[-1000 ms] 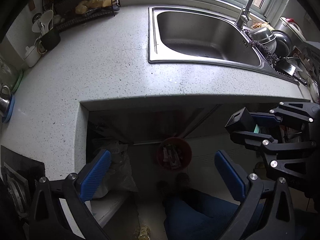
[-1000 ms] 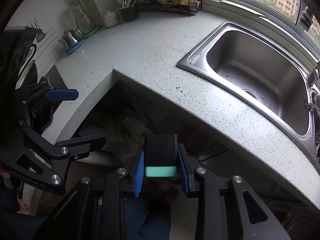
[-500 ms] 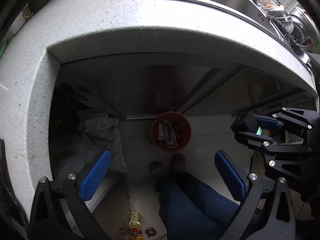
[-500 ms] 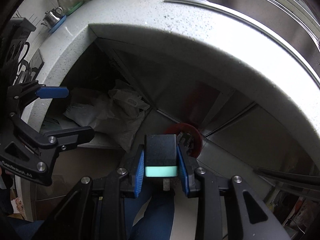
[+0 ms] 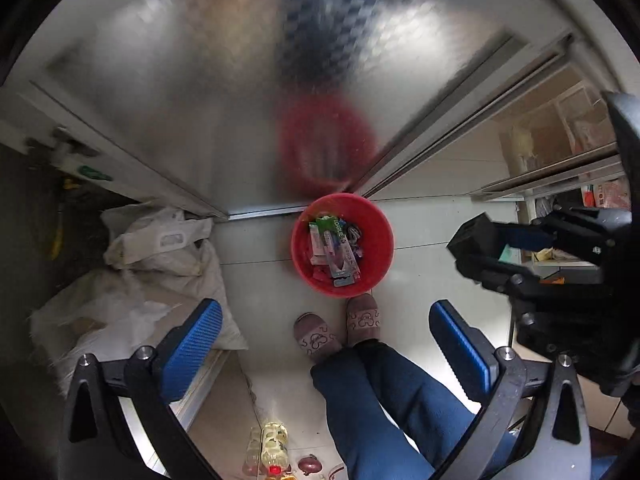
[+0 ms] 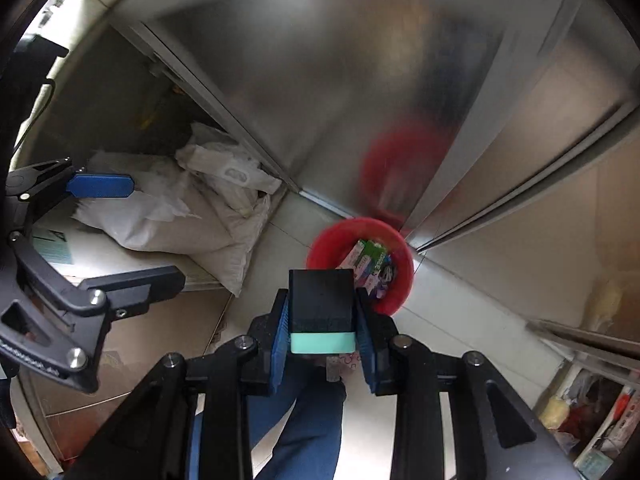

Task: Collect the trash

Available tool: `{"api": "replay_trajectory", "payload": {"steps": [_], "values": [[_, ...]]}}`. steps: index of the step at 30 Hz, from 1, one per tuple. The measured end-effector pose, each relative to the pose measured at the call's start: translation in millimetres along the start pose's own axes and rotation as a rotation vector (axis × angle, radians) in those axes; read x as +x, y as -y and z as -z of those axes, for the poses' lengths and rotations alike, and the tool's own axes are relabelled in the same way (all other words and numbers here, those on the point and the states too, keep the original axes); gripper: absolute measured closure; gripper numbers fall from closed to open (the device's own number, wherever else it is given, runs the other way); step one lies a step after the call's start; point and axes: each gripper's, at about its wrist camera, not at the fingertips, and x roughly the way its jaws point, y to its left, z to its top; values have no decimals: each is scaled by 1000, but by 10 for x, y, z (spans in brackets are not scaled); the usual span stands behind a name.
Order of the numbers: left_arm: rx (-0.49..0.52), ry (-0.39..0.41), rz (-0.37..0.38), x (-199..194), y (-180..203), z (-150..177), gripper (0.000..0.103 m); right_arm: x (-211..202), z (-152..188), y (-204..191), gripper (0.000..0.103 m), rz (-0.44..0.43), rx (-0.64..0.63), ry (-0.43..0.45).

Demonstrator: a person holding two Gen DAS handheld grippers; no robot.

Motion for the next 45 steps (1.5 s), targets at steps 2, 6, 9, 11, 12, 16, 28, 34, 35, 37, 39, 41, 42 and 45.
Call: {"api": "replay_trajectory", "payload": {"steps": [2, 6, 9, 11, 12, 16, 28, 34, 35, 37, 39, 41, 42, 45], "values": [[15, -8, 6, 201, -12, -25, 0, 238, 26, 1, 74, 5, 4, -17], [28, -35, -6, 546, -49, -43, 0, 563, 47, 84, 74, 5, 22, -39], [26, -59, -10, 690, -96, -35, 0, 672, 80, 145, 74, 18, 35, -68], [28, -65, -8, 714, -109, -41, 0, 738, 91, 161, 74, 22, 40, -73], [31, -64, -7, 717, -112, -38, 0, 733, 97, 169, 74, 25, 39, -73], [40, -71, -7, 740, -110, -28, 0, 713, 127, 221, 41, 47, 39, -81], [11, -35, 0, 595, -160, 9, 0, 567, 156, 238, 3, 62, 35, -64], [27, -16, -35, 291, -94, 26, 0, 292, 126, 203, 1, 56, 34, -26], [28, -18, -40, 235, -87, 30, 0, 234, 120, 190, 1, 55, 34, -19], [29, -9, -37, 84, -55, 40, 0, 94, 114, 152, 1, 61, 26, -5], [32, 5, -43, -96, -23, 53, 0, -71, 110, 124, 1, 58, 16, 7], [29, 24, -51, -287, 5, 64, 0, -229, 111, 86, 1, 58, 13, 16], [25, 34, -54, -389, 19, 77, 0, -325, 110, 62, 1, 59, 6, 21], [-16, 54, -49, -723, 38, 125, 0, -659, 112, -23, 1, 72, -14, 51]]}}
